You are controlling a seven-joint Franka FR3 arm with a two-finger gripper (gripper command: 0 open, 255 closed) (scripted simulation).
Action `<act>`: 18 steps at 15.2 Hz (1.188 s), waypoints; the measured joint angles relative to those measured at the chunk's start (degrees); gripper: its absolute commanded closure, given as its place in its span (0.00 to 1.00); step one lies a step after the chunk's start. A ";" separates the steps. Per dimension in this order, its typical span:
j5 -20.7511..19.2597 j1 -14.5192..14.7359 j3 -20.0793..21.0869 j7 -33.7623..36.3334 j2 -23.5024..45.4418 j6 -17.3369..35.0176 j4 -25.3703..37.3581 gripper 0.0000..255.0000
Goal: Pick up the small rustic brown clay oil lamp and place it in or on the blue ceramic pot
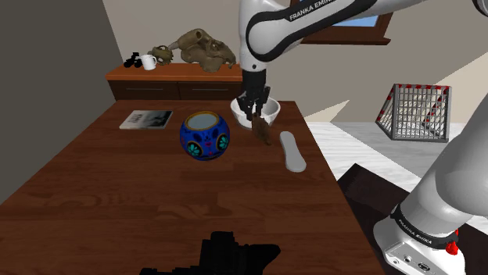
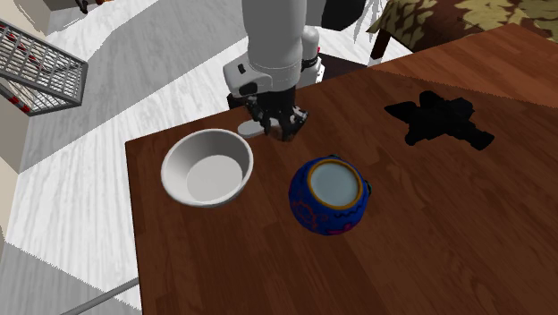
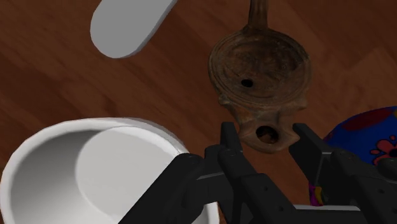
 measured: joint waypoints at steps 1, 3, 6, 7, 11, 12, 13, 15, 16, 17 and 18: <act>0.09 -0.05 -0.03 -0.15 -0.28 -0.88 0.61 1.00; 0.23 -0.03 0.00 -0.18 -0.77 -2.19 1.45 1.00; 0.44 -0.03 0.02 -0.27 -1.46 -4.35 2.95 1.00; 0.50 -0.02 0.03 -0.29 -1.66 -5.13 3.53 1.00; 0.64 -0.08 -0.01 -0.48 -2.13 -8.22 6.18 1.00; 0.65 -0.13 -0.06 -0.61 -2.17 -8.95 6.87 1.00; 0.73 -0.06 0.01 -0.49 -2.45 -9.57 7.20 1.00; 0.71 -0.06 0.01 -0.52 -2.32 -11.19 8.96 1.00; 0.77 -0.06 0.01 -0.54 -2.57 -11.85 9.37 1.00; 0.81 -0.13 -0.05 -0.70 -2.74 -12.74 10.10 1.00; 0.77 -0.09 -0.01 -0.61 -2.59 -13.64 11.15 1.00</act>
